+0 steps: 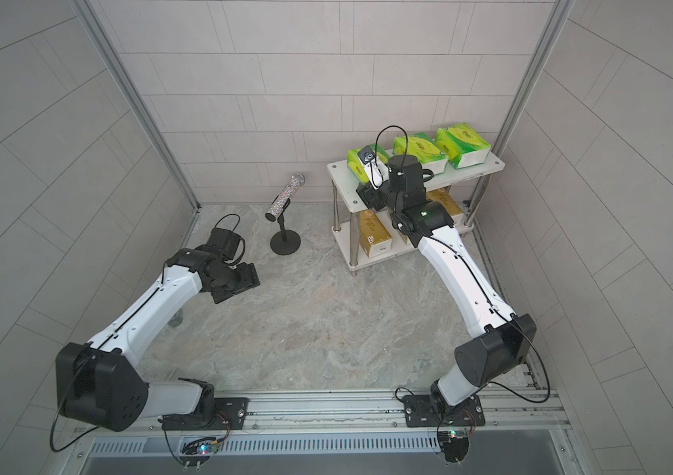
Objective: Place the tissue boxes on the shelf by color
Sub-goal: Place a box of tissues on the shelf.
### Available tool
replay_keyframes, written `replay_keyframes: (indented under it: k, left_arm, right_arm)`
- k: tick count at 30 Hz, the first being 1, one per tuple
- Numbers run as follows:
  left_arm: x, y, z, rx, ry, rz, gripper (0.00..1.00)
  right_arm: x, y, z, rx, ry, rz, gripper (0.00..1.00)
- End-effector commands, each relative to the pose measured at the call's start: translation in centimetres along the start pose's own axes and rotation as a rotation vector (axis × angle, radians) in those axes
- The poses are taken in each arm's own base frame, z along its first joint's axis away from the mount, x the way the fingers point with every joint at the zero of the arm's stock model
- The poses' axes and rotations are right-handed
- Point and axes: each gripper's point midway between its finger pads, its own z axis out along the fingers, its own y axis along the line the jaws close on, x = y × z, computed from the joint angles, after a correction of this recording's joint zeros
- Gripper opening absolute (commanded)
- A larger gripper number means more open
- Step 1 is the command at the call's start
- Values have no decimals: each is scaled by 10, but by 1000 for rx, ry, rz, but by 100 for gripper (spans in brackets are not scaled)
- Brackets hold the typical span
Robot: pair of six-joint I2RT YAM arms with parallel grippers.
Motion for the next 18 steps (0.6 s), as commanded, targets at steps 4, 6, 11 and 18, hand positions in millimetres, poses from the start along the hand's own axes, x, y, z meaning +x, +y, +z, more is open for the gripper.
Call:
replay_keyframes:
  k: [4,6,11,18]
  left_arm:
    - [1,5,-7,-9,-14,-1,83]
    - [1,6,-7,-10,-16,-1,83]
    - [1,7,-8,-11,-21,-1,83]
    - [1,9,-10,-20,-28,9,83]
  right_arm:
    - [-15,-13,-22,25,-18,44,89]
    - [-21,-16,-25,34,-33,48,90]
    - [-31,-28,-34,75,-58,73,91]
    - [-27,-74,-58,207,-47,255,95]
